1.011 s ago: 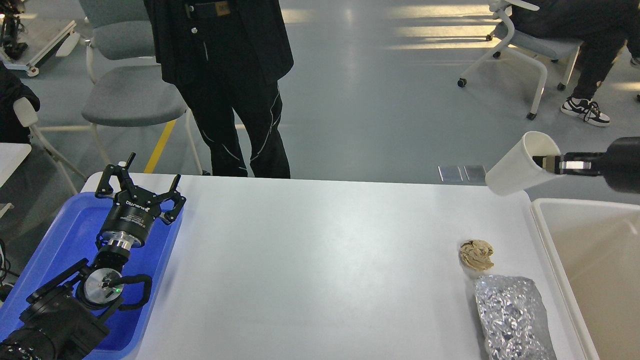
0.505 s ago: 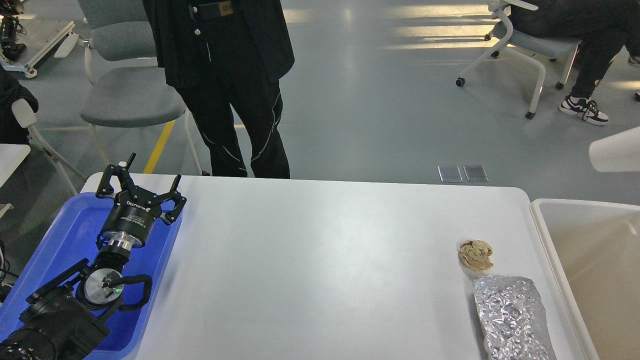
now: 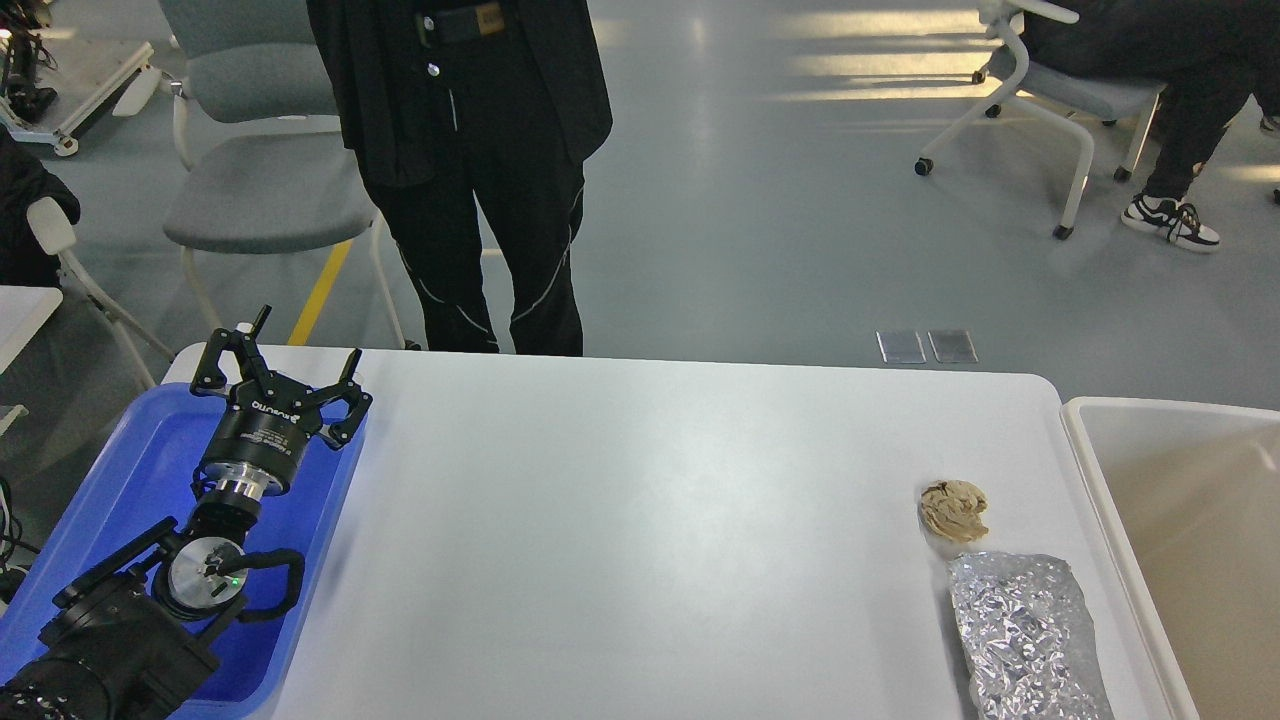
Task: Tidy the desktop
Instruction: 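Release the white paper cup into the white bin with the right gripper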
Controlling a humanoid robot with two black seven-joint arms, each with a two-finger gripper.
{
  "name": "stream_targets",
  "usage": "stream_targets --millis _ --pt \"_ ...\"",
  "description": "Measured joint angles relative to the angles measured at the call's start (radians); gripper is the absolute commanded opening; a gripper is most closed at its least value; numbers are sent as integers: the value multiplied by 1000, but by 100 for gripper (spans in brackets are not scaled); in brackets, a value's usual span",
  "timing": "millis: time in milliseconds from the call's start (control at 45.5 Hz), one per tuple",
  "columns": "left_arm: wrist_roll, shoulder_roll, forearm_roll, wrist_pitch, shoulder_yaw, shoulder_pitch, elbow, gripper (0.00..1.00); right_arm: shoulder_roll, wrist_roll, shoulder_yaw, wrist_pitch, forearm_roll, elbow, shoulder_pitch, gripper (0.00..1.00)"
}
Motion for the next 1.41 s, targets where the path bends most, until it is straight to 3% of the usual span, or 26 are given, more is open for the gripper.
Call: stream_targets --millis 352,769,1033,1363,1407 --pt "0 0 1 0 0 0 0 100 331 13 136 -5 188 -405 -301 0" --pt "0 0 0 0 0 0 0 100 660 -17 203 1 226 -810 -428 0" --pt "0 0 0 0 0 0 0 100 765 -56 229 -12 231 -917 -455 0" --pt "0 0 0 0 -1 0 0 100 800 -70 253 -21 233 -956 -457 0" --pt "0 0 0 0 -1 0 0 100 802 -72 256 -23 233 -959 -456 8"
